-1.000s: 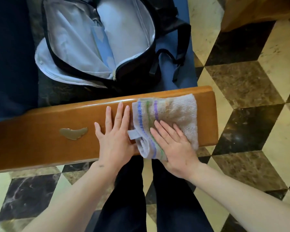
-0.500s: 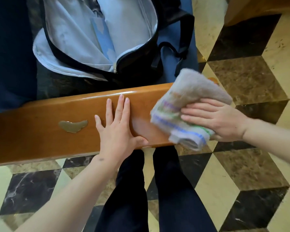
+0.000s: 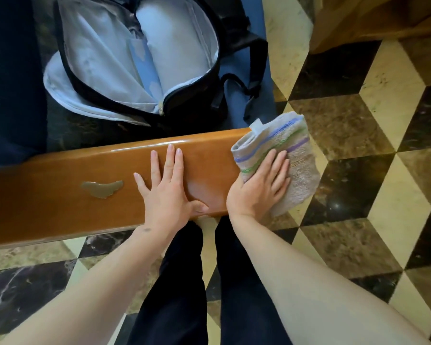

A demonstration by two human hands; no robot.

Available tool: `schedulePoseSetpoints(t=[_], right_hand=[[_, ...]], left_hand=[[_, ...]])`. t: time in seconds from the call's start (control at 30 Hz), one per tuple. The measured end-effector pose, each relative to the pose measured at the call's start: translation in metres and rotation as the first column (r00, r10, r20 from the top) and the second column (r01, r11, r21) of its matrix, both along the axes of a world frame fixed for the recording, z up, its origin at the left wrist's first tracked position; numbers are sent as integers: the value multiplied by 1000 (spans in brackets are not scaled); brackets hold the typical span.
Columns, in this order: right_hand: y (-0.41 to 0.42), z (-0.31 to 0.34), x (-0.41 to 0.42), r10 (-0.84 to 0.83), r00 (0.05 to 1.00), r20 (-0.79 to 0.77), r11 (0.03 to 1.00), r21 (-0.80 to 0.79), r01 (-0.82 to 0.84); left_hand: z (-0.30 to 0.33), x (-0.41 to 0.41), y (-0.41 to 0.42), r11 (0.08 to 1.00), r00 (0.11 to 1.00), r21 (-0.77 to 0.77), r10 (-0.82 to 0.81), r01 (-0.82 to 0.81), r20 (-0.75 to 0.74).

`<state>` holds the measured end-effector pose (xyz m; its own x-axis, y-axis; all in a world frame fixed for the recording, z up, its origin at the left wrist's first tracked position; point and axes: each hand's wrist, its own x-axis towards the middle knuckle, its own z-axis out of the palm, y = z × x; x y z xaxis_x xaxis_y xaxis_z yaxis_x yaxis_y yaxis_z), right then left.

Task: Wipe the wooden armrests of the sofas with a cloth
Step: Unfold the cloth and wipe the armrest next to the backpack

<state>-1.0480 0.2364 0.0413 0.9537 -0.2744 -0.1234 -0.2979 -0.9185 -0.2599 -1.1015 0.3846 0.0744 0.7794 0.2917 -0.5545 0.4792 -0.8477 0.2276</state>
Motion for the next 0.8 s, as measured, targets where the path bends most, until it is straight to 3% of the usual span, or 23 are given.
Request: schedulePoseSetpoints(t=[0.13,0.27,0.37,0.43,0.53,0.6,0.7,0.77,0.8], right_hand=[[-27,-8,-16,389,920,-44,919,-53,-391],[-52,-9,-20,716,696,-47,693,-72,-718],[-75,-9,-14,906,422,-7,422,-47,-906],[-96,-8,0,988,156,17,156,-21,-987],[-124,-8,41,967,-249,-45,-249,2,-968],[-139,-8,72,911,-401,-95,-403,-2,-915],[-160,-5,103,902,-406,-150,-408,18,-913],[-170,1,96,957,-245,-154,-245,21,-969],[-172,4,79,987,-76,-143,-73,22,-997]], left_hand=[[1,0,1,1000,1000,-3,-14,14,-10],[1,1,1,1000,1000,-4,-24,24,-12],[-1,1,0,999,999,7,-38,38,-13],[-1,0,1,999,999,-3,-49,49,-21],[-3,1,4,998,998,-8,-59,58,-23],[-3,0,4,999,999,0,-51,51,-19],[-5,-1,4,999,999,2,-47,47,-22],[-7,-1,4,999,998,3,-53,53,-22],[-6,0,3,998,998,0,-55,55,-27]])
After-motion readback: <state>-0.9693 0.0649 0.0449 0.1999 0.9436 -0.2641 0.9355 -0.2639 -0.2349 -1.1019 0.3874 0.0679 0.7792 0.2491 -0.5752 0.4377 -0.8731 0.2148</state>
